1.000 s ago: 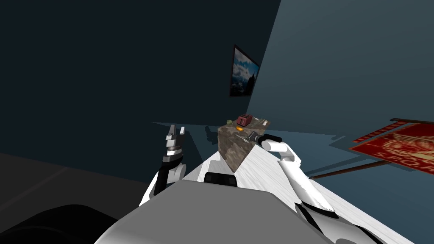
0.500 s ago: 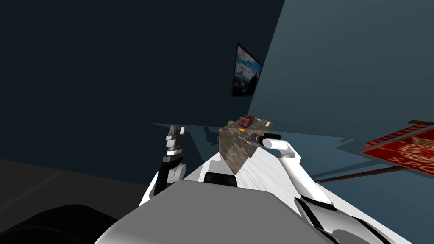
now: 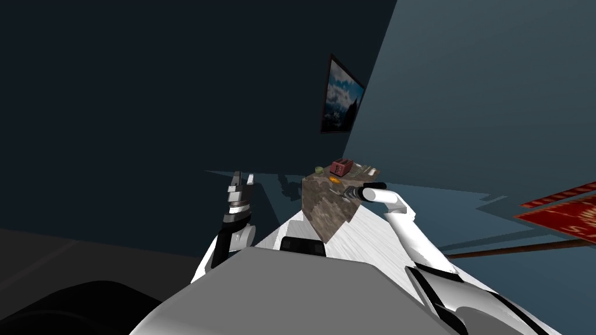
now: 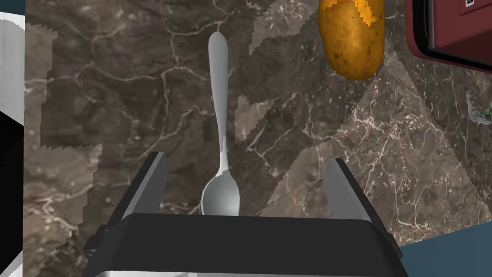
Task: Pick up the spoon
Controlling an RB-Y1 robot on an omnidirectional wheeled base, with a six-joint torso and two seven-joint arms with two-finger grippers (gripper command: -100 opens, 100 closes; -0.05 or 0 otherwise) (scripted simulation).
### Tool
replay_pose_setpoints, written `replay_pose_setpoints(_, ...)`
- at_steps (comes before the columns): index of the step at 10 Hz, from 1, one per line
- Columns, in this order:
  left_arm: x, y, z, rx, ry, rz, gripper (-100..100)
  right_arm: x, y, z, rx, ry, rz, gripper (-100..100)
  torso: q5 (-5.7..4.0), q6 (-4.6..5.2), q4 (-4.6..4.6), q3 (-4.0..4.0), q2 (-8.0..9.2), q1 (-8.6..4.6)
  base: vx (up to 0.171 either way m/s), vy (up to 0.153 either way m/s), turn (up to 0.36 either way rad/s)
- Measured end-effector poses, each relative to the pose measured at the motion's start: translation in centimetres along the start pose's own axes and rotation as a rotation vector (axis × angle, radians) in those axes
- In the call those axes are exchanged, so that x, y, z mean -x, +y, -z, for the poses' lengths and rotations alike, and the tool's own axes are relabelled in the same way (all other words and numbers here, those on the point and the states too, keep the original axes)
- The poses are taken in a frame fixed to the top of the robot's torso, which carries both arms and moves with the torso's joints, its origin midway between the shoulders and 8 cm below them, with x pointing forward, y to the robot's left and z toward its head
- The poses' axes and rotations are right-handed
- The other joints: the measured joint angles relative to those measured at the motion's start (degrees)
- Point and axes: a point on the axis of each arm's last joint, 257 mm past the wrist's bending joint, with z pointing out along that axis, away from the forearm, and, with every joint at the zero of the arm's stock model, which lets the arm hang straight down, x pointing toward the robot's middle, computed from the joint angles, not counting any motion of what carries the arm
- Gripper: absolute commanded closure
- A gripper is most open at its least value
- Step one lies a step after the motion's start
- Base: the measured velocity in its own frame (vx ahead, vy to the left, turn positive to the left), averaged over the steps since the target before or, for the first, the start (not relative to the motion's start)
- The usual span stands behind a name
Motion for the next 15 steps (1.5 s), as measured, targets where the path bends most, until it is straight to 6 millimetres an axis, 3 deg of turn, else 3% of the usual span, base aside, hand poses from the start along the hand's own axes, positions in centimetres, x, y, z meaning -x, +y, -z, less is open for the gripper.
replay_pose_setpoints(7, 0.0, 0.0, 0.0, 0.0, 0.0, 0.0, 0, 4.8, -1.7, 0.3, -0.163, -0.159, -0.163, -100, -0.01, 0.0, 0.0, 0.0, 0.0, -0.05, 0.062, 0.016, 0.029)
replay_pose_setpoints(15, 0.0, 0.0, 0.0, 0.0, 0.0, 0.0, 0, 9.4, -4.2, 2.0, -0.327, -0.338, -0.333, -100, -0.01, 0.0, -0.01, -0.02, -0.04, -0.06, 0.071, 0.007, 0.036)
